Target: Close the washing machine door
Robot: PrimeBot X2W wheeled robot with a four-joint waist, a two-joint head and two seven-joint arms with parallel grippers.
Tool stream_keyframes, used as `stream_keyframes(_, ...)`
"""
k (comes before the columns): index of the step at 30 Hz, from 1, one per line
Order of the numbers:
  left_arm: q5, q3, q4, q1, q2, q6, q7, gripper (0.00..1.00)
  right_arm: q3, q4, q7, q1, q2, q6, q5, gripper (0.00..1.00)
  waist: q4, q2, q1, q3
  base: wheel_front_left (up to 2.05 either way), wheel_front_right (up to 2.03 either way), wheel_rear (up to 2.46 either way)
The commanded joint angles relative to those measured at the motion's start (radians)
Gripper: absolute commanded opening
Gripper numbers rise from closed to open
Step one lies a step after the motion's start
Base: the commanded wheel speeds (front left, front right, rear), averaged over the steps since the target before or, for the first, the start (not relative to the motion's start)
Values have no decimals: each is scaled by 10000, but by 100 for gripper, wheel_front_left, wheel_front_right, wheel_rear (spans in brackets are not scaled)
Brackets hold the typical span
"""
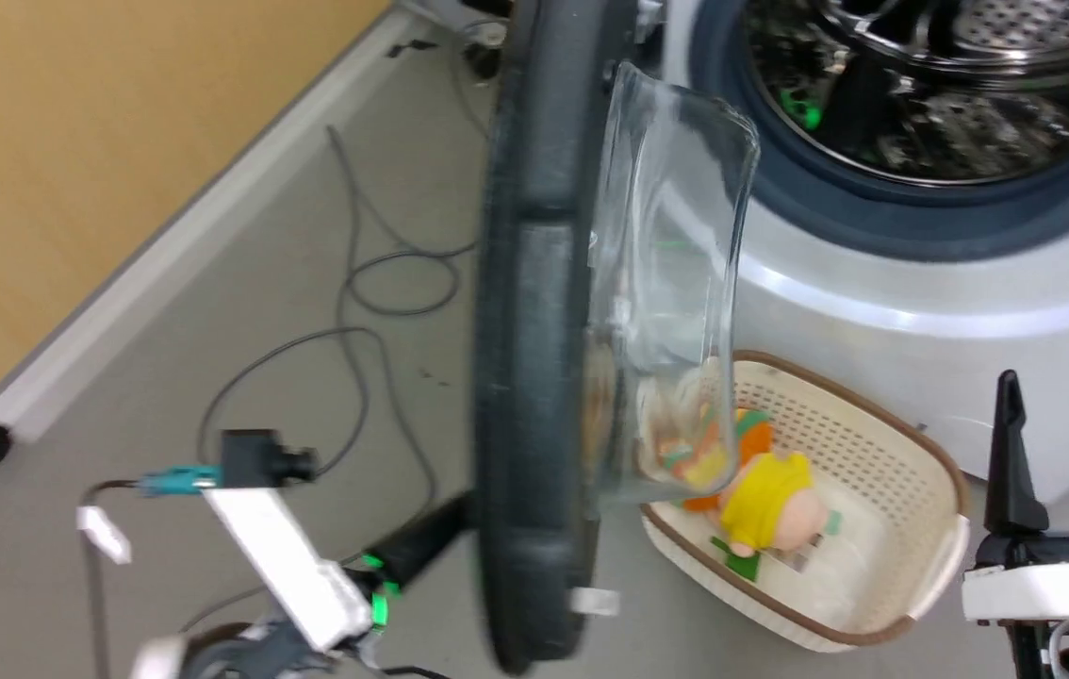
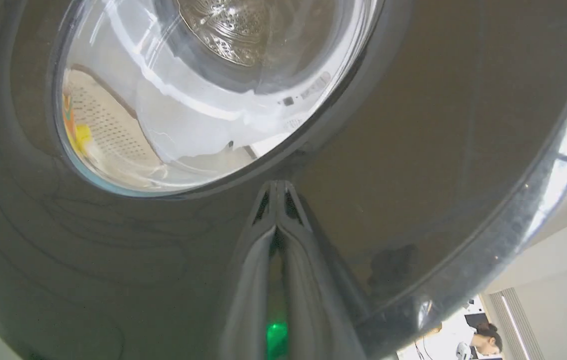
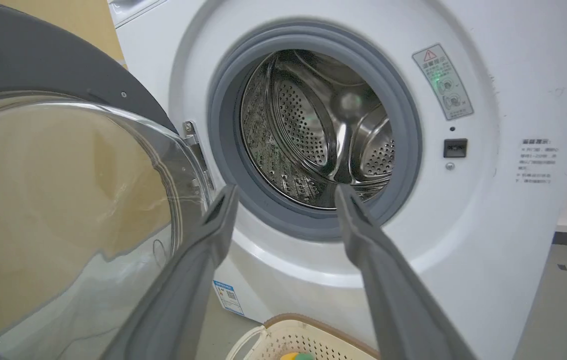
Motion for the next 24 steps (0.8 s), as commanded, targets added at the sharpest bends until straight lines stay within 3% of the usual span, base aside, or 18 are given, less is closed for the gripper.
stream_keyframes(1, 19, -453, -16, 105, -107, -46, -158, 0, 39, 21, -44, -84, 32, 8, 75, 100, -417, 0, 0, -29, 0, 0, 0)
stream_keyframes(13, 846, -3428, 830, -738, 160, -46, -2576, 0, 32, 35, -44, -93, 32, 8, 110, 100, -2610, 0, 0, -19, 0, 0, 0)
stream_keyframes(19, 1326, -4513, 1902, -1573, 169, -46, -4809, 0, 8, 44, -44, -85, 32, 8, 157, 100, -3320, 0, 0, 58, 0, 0, 0)
stream_keyframes(24, 1100, -5483, 2803, -2239, 163, -46, -6098, 0, 11, 12, -44, -145, 32, 8, 141, 100, -3577, 0, 0, 136, 0, 0, 0)
